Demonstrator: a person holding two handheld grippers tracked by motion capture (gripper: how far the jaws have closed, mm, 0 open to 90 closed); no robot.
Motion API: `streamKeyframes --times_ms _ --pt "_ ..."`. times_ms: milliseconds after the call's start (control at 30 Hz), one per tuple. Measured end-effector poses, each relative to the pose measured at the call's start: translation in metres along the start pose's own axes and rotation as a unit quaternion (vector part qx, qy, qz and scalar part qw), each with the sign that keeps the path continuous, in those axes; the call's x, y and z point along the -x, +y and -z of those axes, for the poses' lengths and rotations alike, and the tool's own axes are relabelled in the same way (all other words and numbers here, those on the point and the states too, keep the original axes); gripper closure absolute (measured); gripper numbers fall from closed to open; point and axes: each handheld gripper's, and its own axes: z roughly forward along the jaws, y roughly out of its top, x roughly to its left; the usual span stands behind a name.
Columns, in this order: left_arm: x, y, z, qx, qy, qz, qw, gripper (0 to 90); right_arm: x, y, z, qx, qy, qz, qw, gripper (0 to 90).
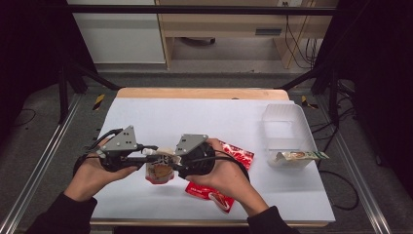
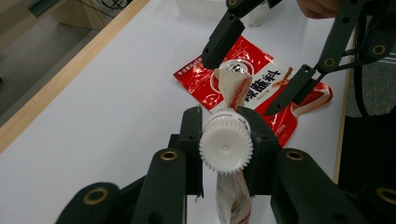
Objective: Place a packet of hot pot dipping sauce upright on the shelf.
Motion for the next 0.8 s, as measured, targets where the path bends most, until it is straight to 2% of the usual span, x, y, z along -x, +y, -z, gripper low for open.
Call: streamKeyframes --times_ms 133,333,500,533,633,733,800 --pt "0.001 0.001 -0.001 -0.004 -0.002 -0.005 1.0 72.4 0.0 0.002 -0.003 -0.01 0.009 0.005 0.9999 32.3" --pt "0.003 0.002 -0.004 -0.01 -0.004 -0.01 0.9999 72.4 0.003 0.007 -0.004 -0.025 0.016 0.009 0.9995 30.8" --pt "0.003 0.002 -0.006 -0.013 -0.005 -0.013 0.9998 72.4 0.005 0.01 -0.004 -0.043 0.022 0.021 0.9986 31.8" --pt "0.003 0.003 -0.007 -0.014 -0.005 -0.011 0.9998 72.4 0.006 0.011 -0.005 -0.054 0.028 0.027 0.9978 33.9" --pt "0.003 0.004 -0.008 -0.015 -0.006 -0.014 0.9998 72.4 0.007 0.013 -0.005 -0.059 0.035 0.031 0.9972 36.3" --pt "0.004 0.005 -0.011 -0.016 -0.007 -0.016 0.9997 72.4 0.007 0.015 -0.006 -0.07 0.044 0.039 0.9958 45.6" --pt "0.004 0.006 -0.011 -0.018 -0.008 -0.017 0.9997 72.4 0.007 0.015 -0.007 -0.074 0.046 0.042 0.9953 48.1"
